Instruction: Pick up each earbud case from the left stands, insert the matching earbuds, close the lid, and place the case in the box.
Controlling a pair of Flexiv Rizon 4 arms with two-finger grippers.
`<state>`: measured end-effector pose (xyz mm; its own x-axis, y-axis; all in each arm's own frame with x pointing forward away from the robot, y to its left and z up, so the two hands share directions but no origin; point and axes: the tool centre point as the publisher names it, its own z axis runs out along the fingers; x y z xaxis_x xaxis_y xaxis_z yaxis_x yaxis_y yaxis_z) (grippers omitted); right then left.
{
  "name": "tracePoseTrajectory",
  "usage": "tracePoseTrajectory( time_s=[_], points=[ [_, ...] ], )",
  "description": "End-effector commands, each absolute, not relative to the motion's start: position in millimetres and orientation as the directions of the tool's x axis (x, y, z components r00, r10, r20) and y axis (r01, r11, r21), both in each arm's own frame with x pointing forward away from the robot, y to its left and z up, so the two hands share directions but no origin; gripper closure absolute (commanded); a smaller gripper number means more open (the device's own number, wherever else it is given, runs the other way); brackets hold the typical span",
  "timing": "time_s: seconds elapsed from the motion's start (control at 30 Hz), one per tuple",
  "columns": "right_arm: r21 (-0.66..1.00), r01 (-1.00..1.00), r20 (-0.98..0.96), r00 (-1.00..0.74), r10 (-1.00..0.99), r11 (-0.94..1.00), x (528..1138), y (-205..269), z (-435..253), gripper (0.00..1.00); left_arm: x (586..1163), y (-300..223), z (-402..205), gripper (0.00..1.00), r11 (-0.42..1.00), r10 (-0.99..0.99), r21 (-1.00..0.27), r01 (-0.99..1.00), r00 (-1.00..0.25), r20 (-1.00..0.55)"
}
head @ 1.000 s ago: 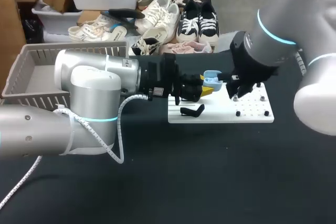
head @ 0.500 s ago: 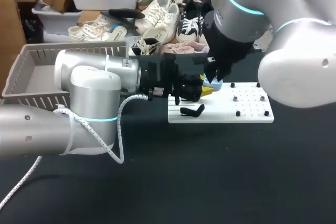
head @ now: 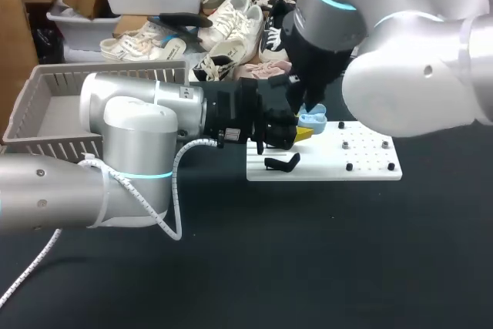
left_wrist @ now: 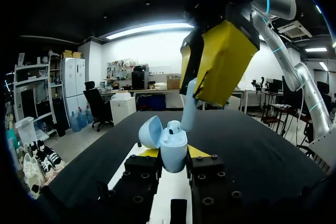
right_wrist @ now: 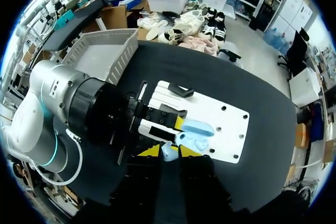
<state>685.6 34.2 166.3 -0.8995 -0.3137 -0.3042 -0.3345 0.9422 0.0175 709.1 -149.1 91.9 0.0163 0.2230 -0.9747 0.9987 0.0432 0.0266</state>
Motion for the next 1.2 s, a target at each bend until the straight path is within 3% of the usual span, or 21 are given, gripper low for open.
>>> tracePoseTrajectory(
  time_s=[0.03,1.2],
  points=[
    [0.017,-0.332,-0.287,-0.905,-0.314,0.943,695.0,35.5,162.4,1.0,707.5,-148.7,91.8,1.0,0.048,0.222,0.028,0.998,0.017,-0.975],
    [0.048,-0.282,-0.27,-0.927,-0.259,0.958,697.8,15.0,147.4,1.0,707.5,-148.7,91.8,1.0,0.048,0.222,0.028,0.998,0.017,-0.975]
  ],
)
